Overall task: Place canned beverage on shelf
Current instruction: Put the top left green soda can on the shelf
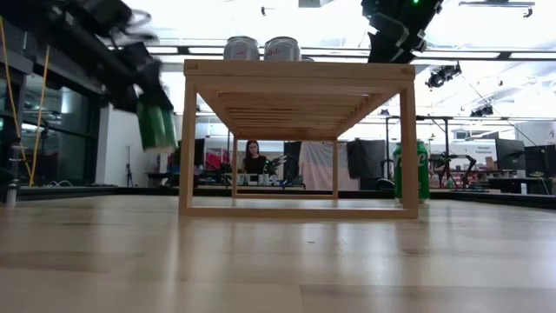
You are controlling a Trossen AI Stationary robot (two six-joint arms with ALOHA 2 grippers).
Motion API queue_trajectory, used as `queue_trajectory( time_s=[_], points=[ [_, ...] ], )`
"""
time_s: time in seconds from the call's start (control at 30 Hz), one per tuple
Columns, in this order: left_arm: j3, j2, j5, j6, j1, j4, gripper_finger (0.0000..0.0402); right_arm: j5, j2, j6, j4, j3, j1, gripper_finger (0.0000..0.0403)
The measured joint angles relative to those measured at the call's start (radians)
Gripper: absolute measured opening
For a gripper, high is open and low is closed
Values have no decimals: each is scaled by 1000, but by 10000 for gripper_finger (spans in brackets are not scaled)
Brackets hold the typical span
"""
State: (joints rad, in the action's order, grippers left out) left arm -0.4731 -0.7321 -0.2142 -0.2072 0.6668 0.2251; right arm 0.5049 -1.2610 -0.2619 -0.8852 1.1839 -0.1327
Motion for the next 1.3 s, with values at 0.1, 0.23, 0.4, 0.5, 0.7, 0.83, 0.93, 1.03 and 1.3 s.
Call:
queue_trajectory(
  time_s=[0.1,0.23,0.4,0.5,0.7,0.83,0.93,1.03,1.3],
  points=[
    [-51,153,53,-1,-46,147,282,0,0,0,0,0,0,358],
    [-113,315,154,1,-127,252,282,0,0,0,0,0,0,358],
    [-151,392,391,26,-237,242,282,0,0,0,0,0,0,358],
    [-152,372,446,27,-304,238,282,0,0,0,0,0,0,358],
    [-152,213,410,54,-443,139,282,0,0,-3,12,0,0,358],
    [-207,76,369,118,-532,61,282,-1,0,-3,23,0,0,358],
    [-279,-24,243,182,-597,66,282,-7,0,-1,22,0,0,358],
    [-338,-111,136,265,-649,77,282,-7,0,0,22,0,0,358],
    [-436,-295,37,381,-703,79,282,-8,0,0,22,0,0,358]
  ],
)
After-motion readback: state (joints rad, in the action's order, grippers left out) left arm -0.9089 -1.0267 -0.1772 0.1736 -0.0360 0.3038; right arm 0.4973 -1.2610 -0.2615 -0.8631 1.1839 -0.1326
